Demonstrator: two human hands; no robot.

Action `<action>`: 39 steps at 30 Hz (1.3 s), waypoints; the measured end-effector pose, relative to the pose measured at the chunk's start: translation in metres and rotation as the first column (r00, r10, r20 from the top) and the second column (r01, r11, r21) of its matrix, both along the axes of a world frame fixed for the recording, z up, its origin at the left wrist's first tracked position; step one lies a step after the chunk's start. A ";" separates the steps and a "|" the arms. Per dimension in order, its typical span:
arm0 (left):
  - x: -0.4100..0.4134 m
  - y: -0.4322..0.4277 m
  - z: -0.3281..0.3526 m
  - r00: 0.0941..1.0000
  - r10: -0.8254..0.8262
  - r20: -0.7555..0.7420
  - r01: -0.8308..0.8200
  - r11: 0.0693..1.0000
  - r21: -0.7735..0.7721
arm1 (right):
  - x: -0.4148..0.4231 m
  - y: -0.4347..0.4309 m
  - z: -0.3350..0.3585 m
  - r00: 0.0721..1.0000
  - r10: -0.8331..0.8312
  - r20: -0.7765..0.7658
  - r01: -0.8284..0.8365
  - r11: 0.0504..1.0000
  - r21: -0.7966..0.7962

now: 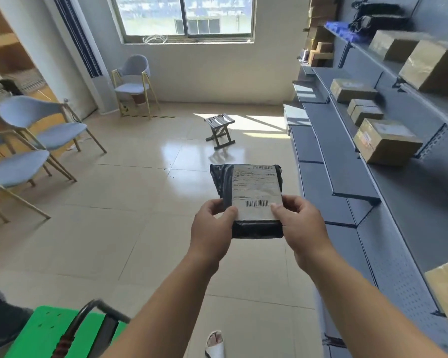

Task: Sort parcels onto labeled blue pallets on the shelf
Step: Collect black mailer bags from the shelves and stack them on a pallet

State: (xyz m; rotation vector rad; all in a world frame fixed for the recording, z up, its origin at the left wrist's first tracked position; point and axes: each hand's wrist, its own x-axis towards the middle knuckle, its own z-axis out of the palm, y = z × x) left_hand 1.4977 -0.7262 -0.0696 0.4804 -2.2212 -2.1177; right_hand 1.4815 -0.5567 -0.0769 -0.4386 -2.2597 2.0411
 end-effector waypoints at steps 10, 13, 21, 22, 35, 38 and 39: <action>-0.223 -0.033 0.019 0.993 -0.118 -0.023 0.119 0.992 0.031 | -0.201 -0.030 0.026 0.994 -0.106 -0.041 0.106 0.994 -0.003; -0.283 -0.029 0.018 0.990 -0.138 -0.026 0.139 0.990 0.035 | -0.257 -0.028 0.026 0.990 -0.134 -0.043 0.134 0.991 -0.010; -0.460 0.013 0.017 0.988 -0.149 -0.051 0.149 0.989 0.013 | -0.432 0.013 0.020 0.980 -0.170 -0.102 0.168 0.985 -0.024; -0.483 0.021 0.019 0.988 -0.148 -0.051 0.149 0.989 0.006 | -0.456 0.019 0.021 0.980 -0.171 -0.105 0.169 0.985 -0.030; -0.754 0.068 0.037 0.996 -0.059 -0.062 0.061 0.998 0.033 | -0.745 0.065 0.037 0.992 -0.092 -0.090 0.089 0.996 -0.030; -0.823 0.070 0.032 0.995 -0.072 -0.062 0.075 0.996 0.050 | -0.811 0.067 0.033 0.990 -0.108 -0.094 0.107 0.994 -0.021; -0.847 0.070 0.031 0.995 -0.079 -0.065 0.083 0.995 0.055 | -0.834 0.067 0.032 0.988 -0.117 -0.099 0.116 0.993 -0.015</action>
